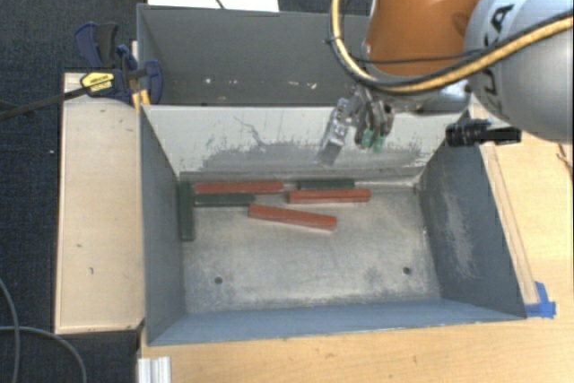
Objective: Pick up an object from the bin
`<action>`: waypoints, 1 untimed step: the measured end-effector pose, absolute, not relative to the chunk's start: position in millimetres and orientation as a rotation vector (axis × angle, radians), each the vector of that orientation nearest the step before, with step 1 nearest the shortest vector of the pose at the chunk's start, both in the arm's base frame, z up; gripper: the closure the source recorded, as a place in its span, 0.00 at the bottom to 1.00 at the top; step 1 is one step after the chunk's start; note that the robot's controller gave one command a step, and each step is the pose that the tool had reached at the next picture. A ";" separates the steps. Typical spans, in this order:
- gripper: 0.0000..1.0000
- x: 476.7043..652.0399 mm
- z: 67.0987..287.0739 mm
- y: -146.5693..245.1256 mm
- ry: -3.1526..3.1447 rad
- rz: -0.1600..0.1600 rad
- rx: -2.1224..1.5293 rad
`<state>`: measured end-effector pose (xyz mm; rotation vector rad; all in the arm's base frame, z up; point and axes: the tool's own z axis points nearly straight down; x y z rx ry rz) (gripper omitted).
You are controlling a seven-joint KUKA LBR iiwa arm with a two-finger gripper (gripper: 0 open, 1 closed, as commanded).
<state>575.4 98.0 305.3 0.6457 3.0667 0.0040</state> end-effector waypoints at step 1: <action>1.00 569.2 261.1 104.1 3.055 0.005 0.690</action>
Offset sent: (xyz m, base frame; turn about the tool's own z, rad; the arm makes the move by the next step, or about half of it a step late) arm -0.0252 -0.0398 -0.1276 -0.0048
